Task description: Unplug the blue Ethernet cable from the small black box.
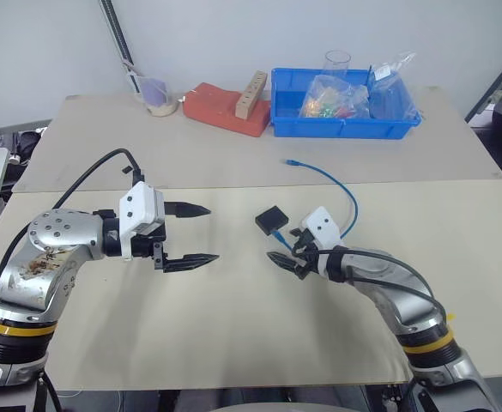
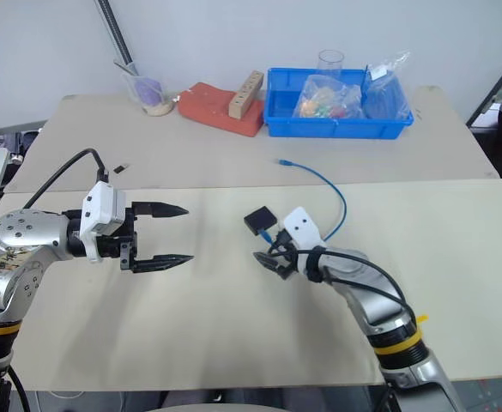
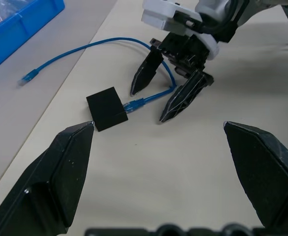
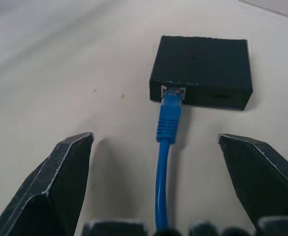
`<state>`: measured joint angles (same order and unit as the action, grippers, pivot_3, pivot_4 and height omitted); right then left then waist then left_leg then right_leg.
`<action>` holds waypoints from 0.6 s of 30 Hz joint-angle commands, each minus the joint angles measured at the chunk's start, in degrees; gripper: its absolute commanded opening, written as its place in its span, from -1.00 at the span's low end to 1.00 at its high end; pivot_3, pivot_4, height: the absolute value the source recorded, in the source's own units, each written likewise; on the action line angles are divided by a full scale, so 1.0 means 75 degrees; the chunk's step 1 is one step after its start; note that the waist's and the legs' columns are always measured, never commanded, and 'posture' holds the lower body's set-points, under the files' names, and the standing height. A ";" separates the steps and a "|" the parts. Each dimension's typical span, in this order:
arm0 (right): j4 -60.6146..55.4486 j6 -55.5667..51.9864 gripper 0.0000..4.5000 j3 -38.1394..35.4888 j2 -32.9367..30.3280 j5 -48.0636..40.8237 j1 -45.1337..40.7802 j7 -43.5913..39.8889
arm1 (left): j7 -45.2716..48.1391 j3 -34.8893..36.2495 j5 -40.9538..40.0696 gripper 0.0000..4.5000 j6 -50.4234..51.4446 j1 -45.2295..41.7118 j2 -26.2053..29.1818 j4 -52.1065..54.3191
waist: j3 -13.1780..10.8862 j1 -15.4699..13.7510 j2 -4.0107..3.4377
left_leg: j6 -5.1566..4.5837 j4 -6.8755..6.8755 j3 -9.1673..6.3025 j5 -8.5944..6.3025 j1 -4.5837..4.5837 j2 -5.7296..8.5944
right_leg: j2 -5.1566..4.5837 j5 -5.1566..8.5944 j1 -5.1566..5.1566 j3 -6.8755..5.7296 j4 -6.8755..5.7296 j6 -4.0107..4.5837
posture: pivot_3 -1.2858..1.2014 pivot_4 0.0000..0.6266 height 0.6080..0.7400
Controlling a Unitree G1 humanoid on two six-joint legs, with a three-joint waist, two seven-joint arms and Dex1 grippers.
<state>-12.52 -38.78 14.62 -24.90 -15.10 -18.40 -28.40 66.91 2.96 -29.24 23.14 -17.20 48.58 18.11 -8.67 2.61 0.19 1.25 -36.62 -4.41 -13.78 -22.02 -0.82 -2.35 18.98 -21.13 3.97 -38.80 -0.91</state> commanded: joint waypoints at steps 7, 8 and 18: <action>0.0516 0.0493 -0.46 -0.0137 0.0410 0.0482 -0.0155 0.0109 | 0.0021 0.0161 -0.0042 1.00 -0.0080 0.0098 0.0150 0.0275 | 0.0000 0.0008 0.0000 | 0.0000 0.0000 0.0000 0.0000 0.0004 -0.0001 | 0.0002 0.0000 -0.0002 0.0000 -0.0009 0.0000 | 0.03 -0.52 1.00; 0.0521 0.0519 -0.59 -0.0163 0.0417 0.0489 -0.0158 0.0068 | 0.0028 0.0142 -0.0032 1.00 -0.0087 0.0082 0.0141 0.0252 | 0.0000 0.0007 0.0000 | 0.0000 0.0000 0.0000 0.0000 0.0004 -0.0001 | 0.0002 0.0000 -0.0002 0.0000 -0.0009 0.0000 | 0.03 -0.52 1.00; 0.0814 0.6431 -0.98 0.0206 -0.1635 0.2380 -0.0636 -0.1834 | -0.1064 0.0661 -0.2207 1.00 0.3446 -0.0859 -0.0567 -0.0996 | -0.0009 -0.0023 -0.0002 | -0.0001 -0.0026 -0.0002 0.0000 -0.0014 0.0015 | -0.0012 0.0006 -0.0012 -0.0003 -0.0007 -0.0011 | 0.03 -0.52 1.00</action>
<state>-6.33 -4.12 16.12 -35.71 -1.98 -20.89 -40.51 59.93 5.73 -41.35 44.03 -21.75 44.47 10.94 -8.73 2.44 0.17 1.24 -36.83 -4.40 -13.79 -22.11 -0.70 -2.44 19.04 -21.21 3.94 -38.86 -1.01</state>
